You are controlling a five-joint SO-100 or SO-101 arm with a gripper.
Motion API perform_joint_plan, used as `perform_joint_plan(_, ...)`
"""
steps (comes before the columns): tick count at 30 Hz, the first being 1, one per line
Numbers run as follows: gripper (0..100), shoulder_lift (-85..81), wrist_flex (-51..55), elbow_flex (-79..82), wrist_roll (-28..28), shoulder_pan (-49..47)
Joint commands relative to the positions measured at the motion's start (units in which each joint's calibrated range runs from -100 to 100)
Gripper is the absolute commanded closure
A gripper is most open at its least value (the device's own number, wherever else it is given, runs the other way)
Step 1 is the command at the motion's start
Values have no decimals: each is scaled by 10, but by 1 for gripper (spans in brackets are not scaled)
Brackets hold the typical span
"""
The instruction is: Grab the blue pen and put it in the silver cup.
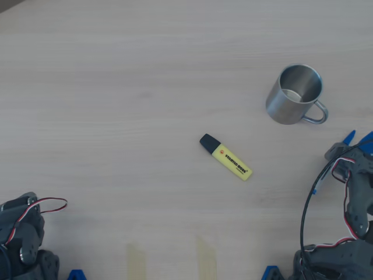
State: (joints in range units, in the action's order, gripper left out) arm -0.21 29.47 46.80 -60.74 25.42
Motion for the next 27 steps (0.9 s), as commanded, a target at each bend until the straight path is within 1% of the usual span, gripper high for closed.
perform_joint_plan(1, 98, -48, -5, 3, -1, -3)
perform_joint_plan(20, 98, -223, -8, 15, -5, -84)
perform_joint_plan(23, 98, -239, -39, 22, -5, -95)
perform_joint_plan(27, 98, -266, -121, 63, -5, -110)
